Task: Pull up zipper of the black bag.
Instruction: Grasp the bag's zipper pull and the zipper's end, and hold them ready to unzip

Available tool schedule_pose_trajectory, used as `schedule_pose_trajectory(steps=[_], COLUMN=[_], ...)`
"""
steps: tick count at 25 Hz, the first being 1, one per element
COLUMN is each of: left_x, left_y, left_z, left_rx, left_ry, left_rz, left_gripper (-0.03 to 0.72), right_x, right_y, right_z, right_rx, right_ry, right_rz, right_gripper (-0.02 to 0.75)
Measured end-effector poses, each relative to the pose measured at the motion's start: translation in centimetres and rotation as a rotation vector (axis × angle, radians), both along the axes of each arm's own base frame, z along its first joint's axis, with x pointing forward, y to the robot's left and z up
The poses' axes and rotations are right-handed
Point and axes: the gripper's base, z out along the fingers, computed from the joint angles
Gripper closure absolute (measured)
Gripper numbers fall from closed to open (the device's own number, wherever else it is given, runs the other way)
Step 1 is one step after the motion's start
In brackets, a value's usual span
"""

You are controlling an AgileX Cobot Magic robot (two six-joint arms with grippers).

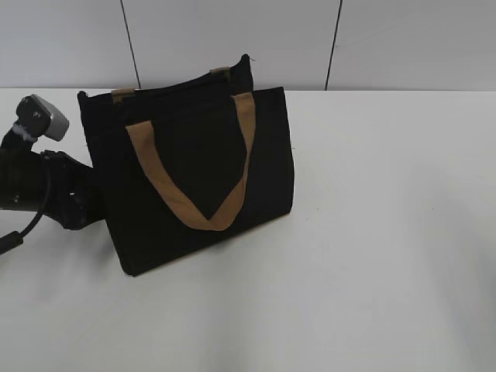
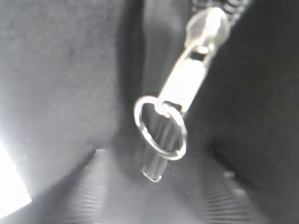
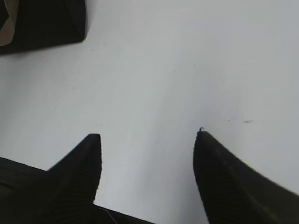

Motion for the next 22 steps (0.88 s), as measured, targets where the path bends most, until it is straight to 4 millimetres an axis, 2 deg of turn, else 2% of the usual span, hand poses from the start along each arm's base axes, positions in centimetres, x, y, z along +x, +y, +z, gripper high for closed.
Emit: schedule_pose_trajectory(steps=[4, 7, 9, 10, 14, 22], left_x=[0.0, 0.1, 0.1, 0.1, 0.2, -0.3], left_y=[0.0, 0.2, 0.4, 0.5, 0.7, 2.1], left_z=[0.0, -0.2, -0.3, -0.4, 0.4, 5.8], left_rx=[-0.001, 0.025, 0.048, 0.051, 0.060, 0.168], left_ry=[0.000, 0.004, 0.011, 0.016, 0.004, -0.163], left_rz=[0.000, 0.015, 0.033, 0.041, 0.068, 0.207], left_gripper=[0.261, 0.442, 0.591, 0.631, 0.666, 0.668], right_x=[0.0, 0.0, 0.0, 0.0, 0.1, 0.5], right_y=[0.0, 0.0, 0.0, 0.0, 0.0, 0.0], right_z=[0.0, 0.0, 0.0, 0.0, 0.0, 0.0], right_rx=[0.000, 0.000, 0.000, 0.000, 0.000, 0.001], right_ry=[-0.001, -0.002, -0.002, -0.003, -0.007, 0.002], right_rz=[0.000, -0.001, -0.001, -0.001, -0.003, -0.005], right_gripper=[0.269, 0.269, 0.269, 0.269, 0.269, 0.269])
